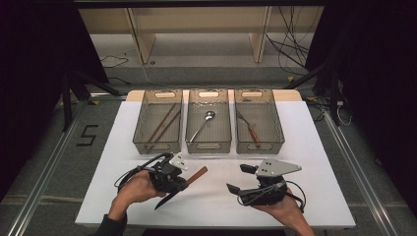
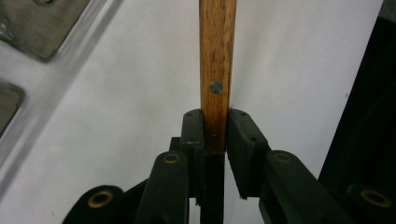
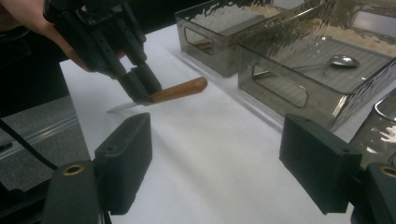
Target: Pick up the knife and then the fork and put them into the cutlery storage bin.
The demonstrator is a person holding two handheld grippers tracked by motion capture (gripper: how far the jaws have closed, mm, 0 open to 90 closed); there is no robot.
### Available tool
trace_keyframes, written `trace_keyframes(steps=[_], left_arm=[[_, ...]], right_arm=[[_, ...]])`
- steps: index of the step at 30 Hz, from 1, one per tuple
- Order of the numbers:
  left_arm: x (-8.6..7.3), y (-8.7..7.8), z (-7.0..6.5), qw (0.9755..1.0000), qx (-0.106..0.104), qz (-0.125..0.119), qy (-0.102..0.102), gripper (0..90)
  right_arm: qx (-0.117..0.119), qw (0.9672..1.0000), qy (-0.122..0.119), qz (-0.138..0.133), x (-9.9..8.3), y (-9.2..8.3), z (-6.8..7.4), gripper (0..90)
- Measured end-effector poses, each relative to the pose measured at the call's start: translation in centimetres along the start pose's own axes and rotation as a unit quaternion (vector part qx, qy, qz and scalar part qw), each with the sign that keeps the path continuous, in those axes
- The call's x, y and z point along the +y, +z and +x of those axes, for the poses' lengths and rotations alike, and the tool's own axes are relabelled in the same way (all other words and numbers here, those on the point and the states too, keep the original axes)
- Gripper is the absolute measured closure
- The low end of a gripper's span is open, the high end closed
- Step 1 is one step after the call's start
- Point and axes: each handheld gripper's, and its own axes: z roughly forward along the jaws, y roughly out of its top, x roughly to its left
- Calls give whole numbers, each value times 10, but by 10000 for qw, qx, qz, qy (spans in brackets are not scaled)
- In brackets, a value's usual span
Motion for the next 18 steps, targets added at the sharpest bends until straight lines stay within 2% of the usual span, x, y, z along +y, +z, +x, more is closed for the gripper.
trace_keyframes(steps=[7, 10, 13, 15, 18], left_arm=[[-2, -1, 2, 10000, -4, -58, -79, 767], [-2, 0, 1, 10000, -30, -35, -70, 767], [-2, 1, 0, 10000, -27, -29, -69, 767], [-1, 2, 0, 10000, -32, -23, -67, 767], [-1, 3, 0, 10000, -36, -5, -72, 767]], right_arm=[[31, 10000, 4, 3, 0, 2, 1, 261], [70, 9999, -111, 7, 1, 5, 5, 261], [56, 9994, -336, 21, 4, 8, 11, 261], [-16, 9981, -609, 54, 6, 10, 17, 261], [-132, 9933, -1147, 112, 10, 15, 28, 261]])
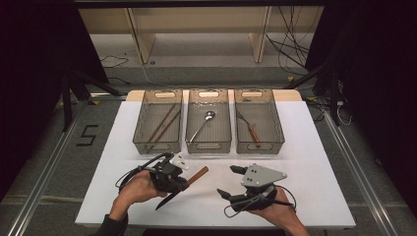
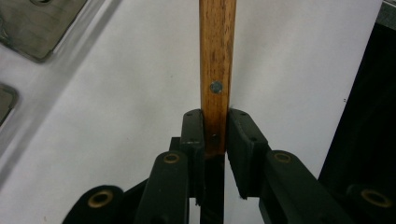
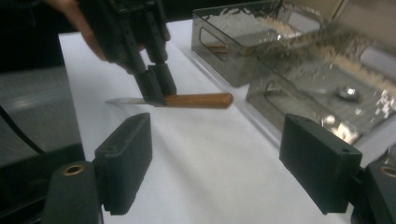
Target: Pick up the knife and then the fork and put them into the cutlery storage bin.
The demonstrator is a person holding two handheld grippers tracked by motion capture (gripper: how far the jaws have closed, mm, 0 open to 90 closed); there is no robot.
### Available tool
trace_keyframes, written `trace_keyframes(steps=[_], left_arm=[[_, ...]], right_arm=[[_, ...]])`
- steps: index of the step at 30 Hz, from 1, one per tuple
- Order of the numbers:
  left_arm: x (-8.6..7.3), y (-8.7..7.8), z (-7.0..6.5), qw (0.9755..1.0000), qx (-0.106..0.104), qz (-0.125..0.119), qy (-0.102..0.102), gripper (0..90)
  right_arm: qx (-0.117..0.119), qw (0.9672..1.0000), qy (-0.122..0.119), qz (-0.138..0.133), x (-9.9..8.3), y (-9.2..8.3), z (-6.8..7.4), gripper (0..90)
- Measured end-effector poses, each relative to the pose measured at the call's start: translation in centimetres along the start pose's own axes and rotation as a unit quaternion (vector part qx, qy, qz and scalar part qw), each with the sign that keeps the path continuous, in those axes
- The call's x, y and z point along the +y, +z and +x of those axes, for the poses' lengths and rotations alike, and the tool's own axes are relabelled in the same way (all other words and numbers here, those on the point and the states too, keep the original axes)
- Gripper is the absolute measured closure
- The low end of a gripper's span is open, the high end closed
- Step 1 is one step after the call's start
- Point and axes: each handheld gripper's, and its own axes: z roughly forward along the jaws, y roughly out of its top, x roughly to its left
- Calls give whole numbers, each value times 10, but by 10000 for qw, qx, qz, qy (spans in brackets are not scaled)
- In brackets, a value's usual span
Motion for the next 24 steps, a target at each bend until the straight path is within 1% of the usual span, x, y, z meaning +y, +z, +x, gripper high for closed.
trace_keyframes(steps=[2, 4, 5, 7, 8, 9, 10, 11, 12, 13, 14, 15, 16, 17, 18, 19, 20, 22, 23, 24], left_arm=[[0, 0, -1, 10000, 13, -5, 7, 767], [1, 1, -1, 10000, -15, 7, 17, 767], [1, 1, -1, 10000, -26, 10, 31, 767], [1, 2, -1, 10000, -31, 3, 9, 767], [1, 2, -1, 10000, -47, 28, 22, 767], [1, 2, -1, 10000, -44, 26, 21, 766], [1, 2, -1, 10000, -33, 22, 28, 767], [1, 2, -1, 10000, -51, 24, 17, 766], [1, 2, -2, 10000, -54, 21, 22, 766], [1, 2, -2, 10000, -50, 22, 19, 767], [1, 2, -2, 10000, -56, 34, 17, 767], [1, 2, -2, 10000, -52, 42, 39, 766], [1, 2, -2, 10000, -51, 34, 27, 766], [1, 3, -3, 10000, -61, 34, 36, 766], [1, 2, -3, 9999, -64, 56, 67, 766], [1, 3, -3, 10000, -60, 48, 63, 766], [2, 3, -3, 9999, -77, 58, 63, 766], [2, 3, -3, 9999, -80, 54, 67, 766], [1, 3, -3, 9999, -84, 56, 84, 766], [1, 2, -3, 9999, -80, 44, 85, 766]], right_arm=[[7, 9995, -329, 20, 4, 4, 7, 262], [-74, 9968, -789, 87, 8, 10, 13, 264], [-118, 9945, -1028, 131, 10, 14, 17, 268], [-195, 9902, -1366, 214, 13, 21, 23, 273], [-251, 9870, -1567, 248, 15, 24, 27, 277], [-336, 9816, -1847, 341, 16, 29, 32, 279], [-373, 9785, -1987, 397, 16, 31, 34, 281], [-389, 9740, -2186, 459, 16, 35, 37, 284], [-459, 9702, -2332, 470, 15, 38, 39, 292], [-527, 9643, -2541, 535, 15, 42, 41, 296], [-553, 9623, -2591, 619, 14, 44, 43, 300], [-653, 9584, -2702, 647, 14, 47, 45, 305], [-703, 9527, -2866, 724, 13, 49, 47, 310], [-775, 9507, -2902, 775, 12, 51, 50, 313], [-799, 9431, -3140, 746, 12, 53, 50, 319], [-839, 9383, -3265, 773, 11, 55, 52, 330], [-929, 9314, -3429, 788, 11, 57, 54, 339], [-1091, 9165, -3751, 860, 8, 64, 59, 359], [-1157, 9132, -3809, 871, 6, 66, 61, 372], [-1220, 9059, -3955, 891, 5, 68, 62, 385]])
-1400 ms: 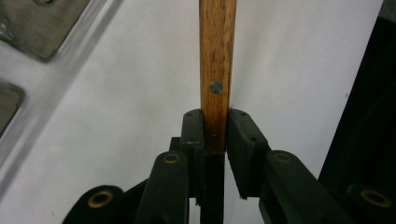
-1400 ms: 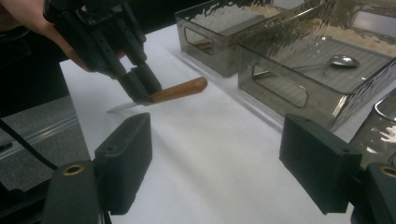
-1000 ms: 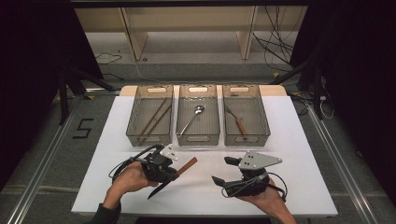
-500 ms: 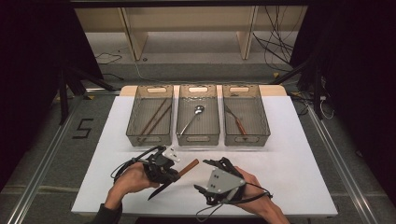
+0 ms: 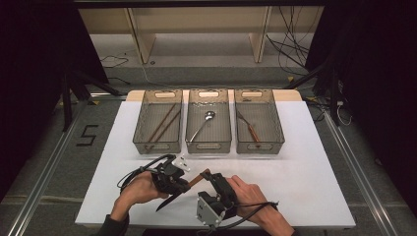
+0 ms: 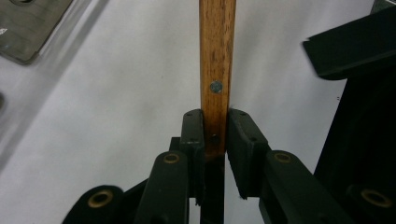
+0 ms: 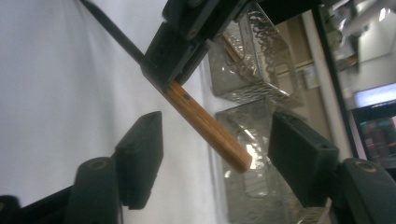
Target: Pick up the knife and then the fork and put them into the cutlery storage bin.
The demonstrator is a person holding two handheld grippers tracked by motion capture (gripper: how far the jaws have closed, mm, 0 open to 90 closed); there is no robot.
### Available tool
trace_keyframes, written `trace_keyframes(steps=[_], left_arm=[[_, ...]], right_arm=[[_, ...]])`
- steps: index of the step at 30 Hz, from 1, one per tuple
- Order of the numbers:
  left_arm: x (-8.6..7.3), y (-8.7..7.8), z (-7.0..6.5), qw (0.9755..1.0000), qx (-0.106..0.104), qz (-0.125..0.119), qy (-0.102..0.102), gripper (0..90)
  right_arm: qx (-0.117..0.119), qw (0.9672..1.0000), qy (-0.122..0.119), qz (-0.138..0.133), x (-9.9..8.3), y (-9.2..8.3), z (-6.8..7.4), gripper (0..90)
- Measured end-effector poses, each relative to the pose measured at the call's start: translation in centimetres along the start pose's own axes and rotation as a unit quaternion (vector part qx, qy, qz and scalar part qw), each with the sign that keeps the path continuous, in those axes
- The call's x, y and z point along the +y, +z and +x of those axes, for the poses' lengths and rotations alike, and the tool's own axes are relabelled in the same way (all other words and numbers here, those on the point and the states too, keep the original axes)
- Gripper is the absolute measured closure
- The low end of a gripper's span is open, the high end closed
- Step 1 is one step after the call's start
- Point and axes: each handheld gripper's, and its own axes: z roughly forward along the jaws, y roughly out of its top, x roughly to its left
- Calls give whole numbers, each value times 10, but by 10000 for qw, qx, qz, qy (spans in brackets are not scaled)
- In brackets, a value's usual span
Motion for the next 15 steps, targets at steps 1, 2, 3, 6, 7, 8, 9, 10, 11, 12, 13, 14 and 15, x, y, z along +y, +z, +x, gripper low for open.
trace_keyframes(steps=[1, 2, 3, 6, 7, 8, 9, 10, 11, 12, 13, 14, 15], left_arm=[[0, 0, 0, 10000, -4, -2, -5, 766], [0, 0, 0, 10000, -9, 1, -7, 766], [0, 0, 0, 10000, -6, -14, -36, 767], [0, 1, 0, 10000, -18, 18, -16, 766], [0, 1, -1, 10000, -22, 21, -19, 766], [0, 1, -1, 10000, -33, 41, -5, 766], [0, 2, -1, 10000, -32, 49, -6, 766], [1, 2, -1, 10000, -35, 62, 15, 766], [1, 2, -1, 10000, -34, 62, 13, 766], [1, 3, -1, 10000, -33, 65, 20, 766], [1, 3, -2, 10000, -43, 72, 14, 766], [1, 3, -2, 10000, -40, 84, 9, 766], [1, 3, -2, 10000, -31, 76, 1, 766]], right_arm=[[-84, 9999, -94, 22, 1, 2, 3, 398], [-149, 9997, -197, 54, 2, 5, 6, 412], [-202, 9992, -341, 67, 2, 7, 8, 427], [-219, 9982, -530, 162, 4, 13, 11, 459], [-292, 9980, -538, 129, 5, 15, 12, 473], [-315, 9972, -656, 173, 5, 16, 12, 484], [-365, 9967, -710, 143, 6, 19, 14, 494], [-354, 9953, -874, 215, 6, 20, 14, 509], [-377, 9945, -955, 224, 6, 23, 17, 517], [-379, 9938, -1005, 289, 6, 25, 19, 527], [-374, 9924, -1116, 352, 6, 26, 20, 540], [-408, 9915, -1178, 366, 7, 29, 20, 553], [-407, 9909, -1231, 374, 7, 30, 21, 563]])
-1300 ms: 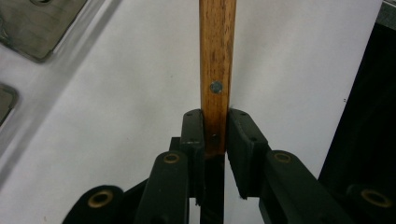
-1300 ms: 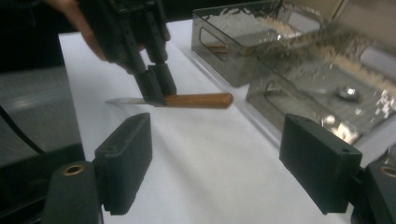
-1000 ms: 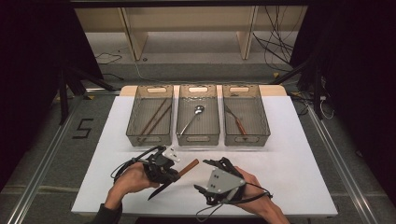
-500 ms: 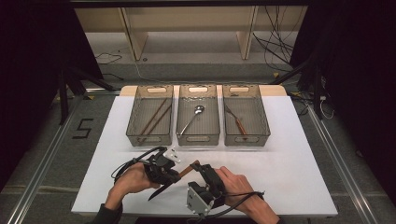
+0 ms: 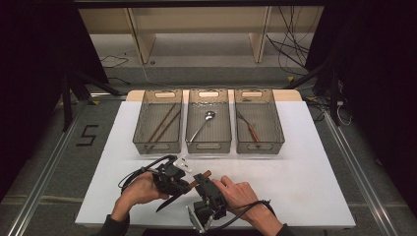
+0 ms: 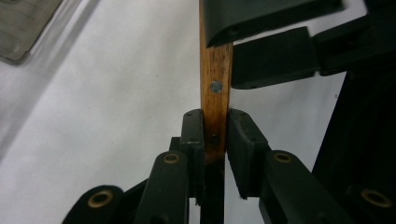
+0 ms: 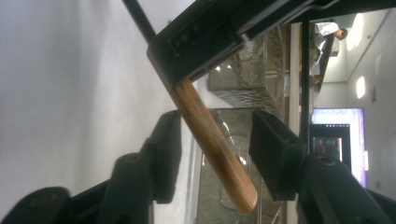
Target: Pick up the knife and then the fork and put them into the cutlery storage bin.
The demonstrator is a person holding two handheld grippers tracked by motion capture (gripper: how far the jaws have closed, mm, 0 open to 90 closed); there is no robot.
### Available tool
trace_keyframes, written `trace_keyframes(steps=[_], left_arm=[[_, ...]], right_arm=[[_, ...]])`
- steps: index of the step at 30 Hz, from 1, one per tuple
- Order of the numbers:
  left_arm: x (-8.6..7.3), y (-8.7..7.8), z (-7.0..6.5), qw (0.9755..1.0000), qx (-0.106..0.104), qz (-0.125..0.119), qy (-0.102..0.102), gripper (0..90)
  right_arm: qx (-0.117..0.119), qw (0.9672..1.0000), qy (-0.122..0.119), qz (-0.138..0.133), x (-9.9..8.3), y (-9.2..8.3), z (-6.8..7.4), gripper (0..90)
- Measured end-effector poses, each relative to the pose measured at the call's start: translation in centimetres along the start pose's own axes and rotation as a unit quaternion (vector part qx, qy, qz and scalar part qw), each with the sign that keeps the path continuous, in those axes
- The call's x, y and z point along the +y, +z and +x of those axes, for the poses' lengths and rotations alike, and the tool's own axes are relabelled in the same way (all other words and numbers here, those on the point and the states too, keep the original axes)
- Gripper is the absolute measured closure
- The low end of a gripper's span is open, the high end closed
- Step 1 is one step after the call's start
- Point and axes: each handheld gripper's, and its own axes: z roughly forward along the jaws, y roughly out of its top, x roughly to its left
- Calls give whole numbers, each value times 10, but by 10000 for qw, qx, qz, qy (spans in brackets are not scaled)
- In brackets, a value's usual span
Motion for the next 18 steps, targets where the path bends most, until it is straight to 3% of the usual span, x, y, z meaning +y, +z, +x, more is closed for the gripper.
trace_keyframes(steps=[12, 18], left_arm=[[0, 0, -1, 10000, -68, 50, -6, 766], [1, -1, -1, 9999, -108, 62, -56, 766]], right_arm=[[-21, 9987, -481, 159, 2, 8, 5, 670], [-149, 9958, -882, 180, 0, 11, 10, 748]])
